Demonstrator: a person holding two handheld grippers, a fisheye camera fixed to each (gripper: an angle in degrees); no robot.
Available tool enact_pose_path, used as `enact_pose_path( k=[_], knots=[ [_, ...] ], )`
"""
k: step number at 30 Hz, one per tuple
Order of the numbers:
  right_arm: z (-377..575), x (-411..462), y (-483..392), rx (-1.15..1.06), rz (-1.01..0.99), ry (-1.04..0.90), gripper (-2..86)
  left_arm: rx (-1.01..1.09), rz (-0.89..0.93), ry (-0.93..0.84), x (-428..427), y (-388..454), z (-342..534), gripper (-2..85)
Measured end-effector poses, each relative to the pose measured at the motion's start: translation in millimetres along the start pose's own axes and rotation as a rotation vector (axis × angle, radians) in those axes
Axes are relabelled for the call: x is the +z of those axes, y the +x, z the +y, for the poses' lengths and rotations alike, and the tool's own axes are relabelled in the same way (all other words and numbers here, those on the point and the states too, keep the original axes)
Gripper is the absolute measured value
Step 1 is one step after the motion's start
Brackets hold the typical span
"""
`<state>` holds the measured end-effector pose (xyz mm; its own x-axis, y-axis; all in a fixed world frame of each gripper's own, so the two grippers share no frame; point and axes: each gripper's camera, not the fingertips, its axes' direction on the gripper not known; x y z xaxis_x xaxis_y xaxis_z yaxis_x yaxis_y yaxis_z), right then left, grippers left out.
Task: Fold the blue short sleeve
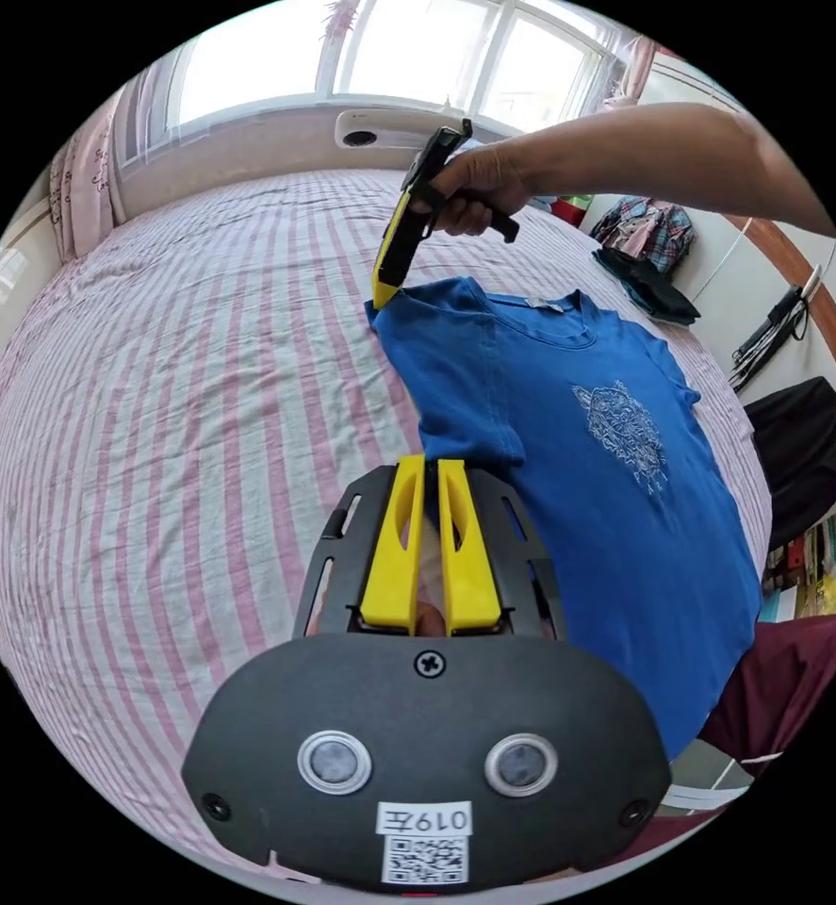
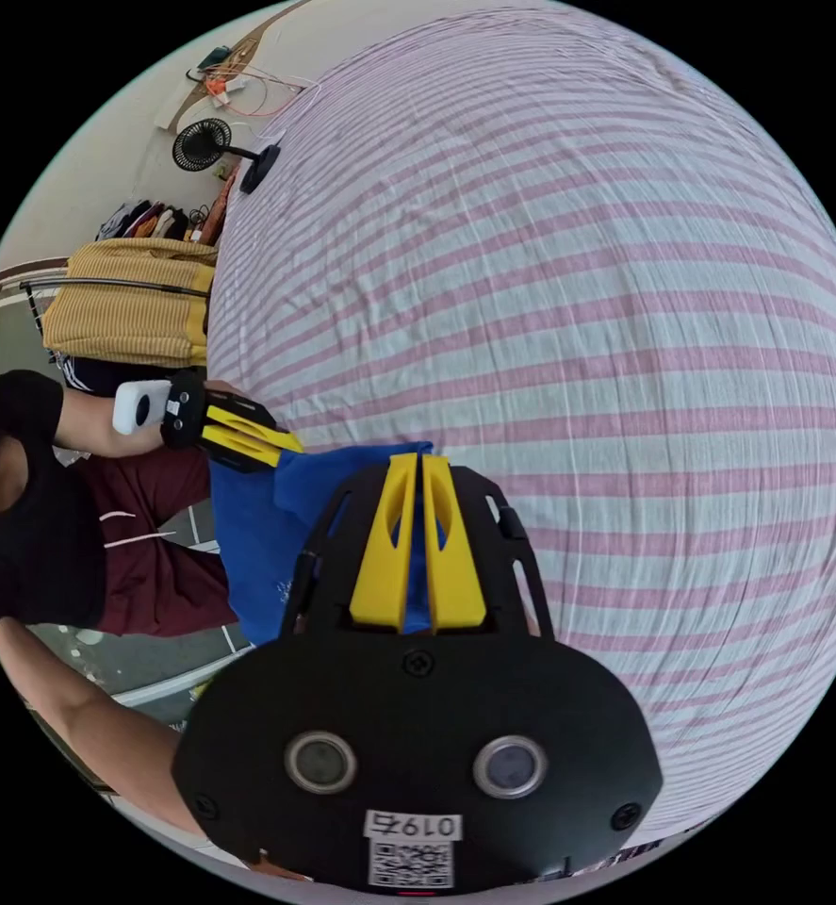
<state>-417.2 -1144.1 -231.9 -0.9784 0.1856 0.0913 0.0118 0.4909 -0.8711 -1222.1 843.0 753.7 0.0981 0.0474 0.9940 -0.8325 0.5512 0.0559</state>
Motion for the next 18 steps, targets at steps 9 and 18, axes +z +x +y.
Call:
enact_pose_path(
  k=[9,18],
  knots=[
    [22.9,-8.9,18.8,0.060,0.089,0.236,-0.9,-0.390,-0.007,-0.014,31.9,-74.2,65.6,0.9],
    [3.9,3.8,32.1,0.061,0.067,0.167,3.2,-0.464,0.118,-0.023,68.0,-145.0,115.7,1.0]
  ],
)
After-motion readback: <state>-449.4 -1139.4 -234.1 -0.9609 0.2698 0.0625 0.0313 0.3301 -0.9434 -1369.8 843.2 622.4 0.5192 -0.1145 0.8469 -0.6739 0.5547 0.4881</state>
